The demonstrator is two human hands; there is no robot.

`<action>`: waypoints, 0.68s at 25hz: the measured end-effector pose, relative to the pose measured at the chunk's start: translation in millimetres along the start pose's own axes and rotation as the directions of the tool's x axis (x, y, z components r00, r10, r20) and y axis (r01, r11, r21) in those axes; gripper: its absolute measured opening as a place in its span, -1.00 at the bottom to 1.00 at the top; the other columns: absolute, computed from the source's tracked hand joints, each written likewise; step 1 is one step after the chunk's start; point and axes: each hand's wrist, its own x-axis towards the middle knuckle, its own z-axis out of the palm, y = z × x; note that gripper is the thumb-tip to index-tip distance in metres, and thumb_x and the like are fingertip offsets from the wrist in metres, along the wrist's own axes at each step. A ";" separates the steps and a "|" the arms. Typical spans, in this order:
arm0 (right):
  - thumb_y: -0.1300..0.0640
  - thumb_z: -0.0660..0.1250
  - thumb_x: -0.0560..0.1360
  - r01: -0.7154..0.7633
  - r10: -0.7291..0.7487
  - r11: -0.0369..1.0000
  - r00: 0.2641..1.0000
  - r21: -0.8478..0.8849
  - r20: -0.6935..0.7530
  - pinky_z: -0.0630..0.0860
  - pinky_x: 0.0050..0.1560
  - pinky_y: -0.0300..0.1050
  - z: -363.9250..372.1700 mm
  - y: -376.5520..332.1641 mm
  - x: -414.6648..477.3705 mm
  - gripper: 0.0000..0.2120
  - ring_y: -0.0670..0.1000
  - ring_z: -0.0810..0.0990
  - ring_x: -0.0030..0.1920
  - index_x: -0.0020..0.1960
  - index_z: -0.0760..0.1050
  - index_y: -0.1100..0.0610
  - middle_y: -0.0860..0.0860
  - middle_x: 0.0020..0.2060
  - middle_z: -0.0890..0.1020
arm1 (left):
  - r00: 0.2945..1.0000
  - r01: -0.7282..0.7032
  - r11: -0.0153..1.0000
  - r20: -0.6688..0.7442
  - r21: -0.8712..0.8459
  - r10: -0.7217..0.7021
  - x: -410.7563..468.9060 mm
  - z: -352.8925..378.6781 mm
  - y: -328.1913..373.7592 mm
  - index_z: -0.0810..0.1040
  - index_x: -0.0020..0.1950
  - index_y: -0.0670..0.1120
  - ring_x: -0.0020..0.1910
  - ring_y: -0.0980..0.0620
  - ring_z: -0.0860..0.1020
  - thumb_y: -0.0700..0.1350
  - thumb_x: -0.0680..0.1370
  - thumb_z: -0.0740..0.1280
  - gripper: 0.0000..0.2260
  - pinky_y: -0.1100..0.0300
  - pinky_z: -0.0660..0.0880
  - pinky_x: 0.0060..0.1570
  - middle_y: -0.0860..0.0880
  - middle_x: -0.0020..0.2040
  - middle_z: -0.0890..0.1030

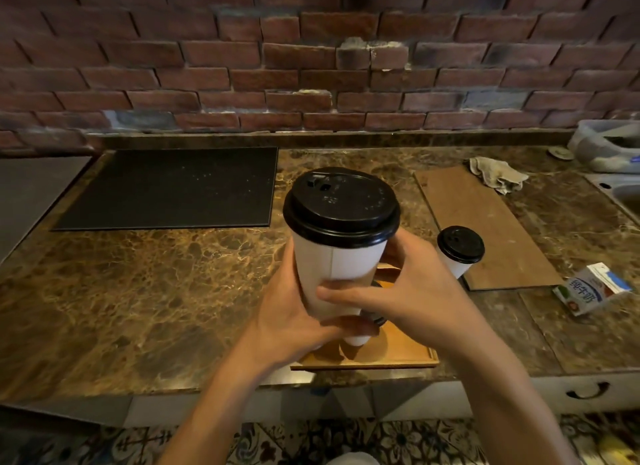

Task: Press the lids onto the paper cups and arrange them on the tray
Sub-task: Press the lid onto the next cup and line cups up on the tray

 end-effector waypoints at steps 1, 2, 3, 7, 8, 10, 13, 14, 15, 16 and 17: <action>-0.19 0.60 0.13 -0.005 0.005 1.000 1.000 -0.004 0.006 0.55 0.03 -0.39 -0.5 0.0 0.0 -0.32 -0.31 0.58 0.11 0.21 0.48 -0.19 -0.30 0.08 0.63 | 1.000 0.003 1.000 -0.024 -0.016 -0.003 2.0 1.5 -1.5 0.26 0.34 0.05 0.24 0.16 0.51 0.24 0.12 0.58 -0.10 0.28 0.51 0.13 0.21 0.20 0.54; -0.21 0.59 0.13 -0.016 0.016 1.000 1.000 -0.019 0.018 0.54 0.03 -0.42 -1.4 -0.1 -0.6 -0.31 -0.32 0.56 0.13 0.22 0.46 -0.21 -0.29 0.10 0.62 | 0.999 -0.005 1.000 -0.052 -0.015 0.004 3.3 2.7 -3.8 0.28 0.35 0.00 0.23 0.10 0.53 0.18 0.13 0.60 -0.10 0.20 0.53 0.14 0.12 0.20 0.55; -0.25 0.57 0.14 -0.029 0.031 0.998 0.999 -0.048 0.035 0.52 0.02 -0.45 -2.5 -0.6 -1.6 -0.28 -0.33 0.53 0.15 0.25 0.43 -0.23 -0.29 0.13 0.60 | 0.997 -0.021 1.000 -0.078 0.002 0.021 4.3 3.6 -5.9 0.30 0.36 -0.05 0.21 0.07 0.55 0.10 0.16 0.60 -0.13 0.15 0.55 0.13 0.05 0.20 0.56; -0.46 0.41 0.11 -0.078 0.087 0.982 0.995 -0.174 0.042 0.51 0.15 -0.31 -14.0 -21.9 -6.9 -0.04 -0.32 0.41 0.27 0.44 0.18 -0.29 -0.34 0.30 0.39 | 0.984 -0.043 0.999 -0.174 0.004 0.043 3.5 10.2 -5.1 0.32 0.39 -0.09 0.16 0.06 0.57 0.10 0.21 0.58 -0.16 0.26 0.57 0.00 0.04 0.17 0.57; -0.53 0.35 0.10 -0.055 0.055 0.977 0.998 -0.207 -0.005 0.47 0.18 -0.29 -18.4 -33.8 -6.0 0.02 -0.31 0.40 0.28 0.48 0.11 -0.29 -0.36 0.32 0.35 | 0.978 -0.046 0.999 -0.203 0.004 0.046 3.7 11.7 -3.5 0.33 0.37 -0.04 0.13 0.10 0.57 0.13 0.21 0.57 -0.19 0.30 0.56 -0.04 0.10 0.15 0.57; -0.61 0.20 0.16 0.035 -0.071 0.935 0.993 -0.352 -0.089 0.43 0.19 -0.21 -22.4 -59.8 0.5 -0.04 -0.25 0.39 0.31 0.49 0.13 -0.28 -0.34 0.34 0.35 | 0.971 -0.048 0.999 -0.232 0.010 0.049 5.3 14.1 -1.4 0.34 0.32 0.10 0.09 0.13 0.57 0.12 0.21 0.58 -0.26 0.28 0.58 -0.12 0.17 0.10 0.56; -0.52 0.04 0.41 0.094 -0.142 0.747 0.990 -0.659 -0.019 0.44 0.00 -0.06 -11.6 -83.3 24.8 -0.32 -0.07 0.48 0.15 0.37 0.36 -0.17 -0.15 0.21 0.49 | 0.957 -0.008 0.998 -0.287 0.065 0.026 8.8 20.6 2.5 0.34 0.31 0.12 0.06 0.14 0.58 0.18 0.18 0.57 -0.23 0.13 0.62 -0.16 0.14 0.08 0.57; -0.45 0.05 0.48 0.087 -0.126 0.670 0.992 -0.737 0.003 0.39 -0.05 -0.05 -4.6 -84.8 33.3 -0.40 -0.03 0.47 0.11 0.34 0.38 -0.12 -0.11 0.17 0.50 | 0.944 0.016 0.995 -0.331 0.094 0.016 9.7 23.5 4.6 0.34 0.33 0.10 0.04 0.23 0.57 0.23 0.15 0.54 -0.19 0.24 0.60 -0.16 0.17 0.06 0.57; -0.38 0.06 0.53 0.080 -0.130 0.619 0.992 -0.781 -0.001 0.36 -0.08 -0.06 2.2 -84.1 39.7 -0.48 0.00 0.46 0.09 0.32 0.40 -0.09 -0.08 0.14 0.49 | 0.929 0.033 0.993 -0.371 0.110 0.011 10.5 26.2 6.9 0.33 0.34 0.07 0.02 0.32 0.55 0.27 0.13 0.51 -0.15 0.37 0.56 -0.19 0.22 0.05 0.56; -0.32 0.08 0.56 0.088 -0.165 0.608 0.986 -0.789 -0.017 0.35 -0.09 -0.07 6.7 -82.3 44.2 -0.54 0.00 0.47 0.07 0.28 0.43 -0.08 -0.07 0.11 0.51 | 0.920 0.037 0.994 -0.393 0.106 0.007 11.9 27.6 9.1 0.34 0.35 0.06 0.00 0.37 0.54 0.29 0.12 0.50 -0.14 0.45 0.52 -0.21 0.24 0.04 0.55; -0.28 0.11 0.57 0.115 -0.219 0.630 0.975 -0.768 -0.033 0.38 -0.10 -0.08 7.9 -81.0 46.4 -0.60 -0.02 0.49 0.04 0.22 0.48 -0.07 -0.09 0.07 0.53 | 0.920 0.025 0.996 -0.391 0.088 0.011 13.6 27.5 10.0 0.34 0.33 0.08 0.00 0.35 0.54 0.28 0.12 0.51 -0.16 0.46 0.51 -0.23 0.23 0.04 0.55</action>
